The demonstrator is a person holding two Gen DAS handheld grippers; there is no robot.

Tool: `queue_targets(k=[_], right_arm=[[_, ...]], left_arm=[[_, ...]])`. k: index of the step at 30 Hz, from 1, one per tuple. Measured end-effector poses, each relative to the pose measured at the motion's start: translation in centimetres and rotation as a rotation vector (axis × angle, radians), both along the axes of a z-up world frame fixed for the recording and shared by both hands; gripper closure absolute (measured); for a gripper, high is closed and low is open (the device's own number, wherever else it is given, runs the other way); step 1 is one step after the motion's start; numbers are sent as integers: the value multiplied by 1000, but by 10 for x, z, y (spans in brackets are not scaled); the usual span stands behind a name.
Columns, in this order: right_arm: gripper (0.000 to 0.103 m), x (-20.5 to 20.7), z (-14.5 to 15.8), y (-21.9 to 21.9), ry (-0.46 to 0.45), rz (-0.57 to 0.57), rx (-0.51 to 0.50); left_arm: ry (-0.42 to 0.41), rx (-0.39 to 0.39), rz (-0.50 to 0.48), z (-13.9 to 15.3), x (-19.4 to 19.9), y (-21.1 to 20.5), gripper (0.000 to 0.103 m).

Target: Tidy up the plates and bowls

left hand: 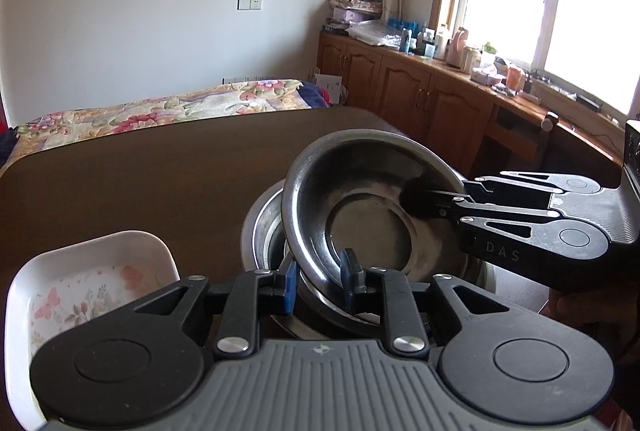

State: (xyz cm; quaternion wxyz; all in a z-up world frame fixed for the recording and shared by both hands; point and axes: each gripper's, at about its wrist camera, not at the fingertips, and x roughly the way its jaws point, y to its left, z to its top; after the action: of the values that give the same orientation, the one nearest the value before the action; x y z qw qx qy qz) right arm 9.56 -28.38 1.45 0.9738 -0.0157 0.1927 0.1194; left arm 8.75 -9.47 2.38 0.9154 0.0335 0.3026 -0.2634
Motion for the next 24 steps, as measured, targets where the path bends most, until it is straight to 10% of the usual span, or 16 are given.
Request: queue_targets(k=[14,24], right_arm=[[81,2,-6,0,16,11,0],[57,0,-1,3,-17,39,14]], left_arm=[[14,1,-4,-6,1,1,79],[8,-16,4,-7,-2,9,76]])
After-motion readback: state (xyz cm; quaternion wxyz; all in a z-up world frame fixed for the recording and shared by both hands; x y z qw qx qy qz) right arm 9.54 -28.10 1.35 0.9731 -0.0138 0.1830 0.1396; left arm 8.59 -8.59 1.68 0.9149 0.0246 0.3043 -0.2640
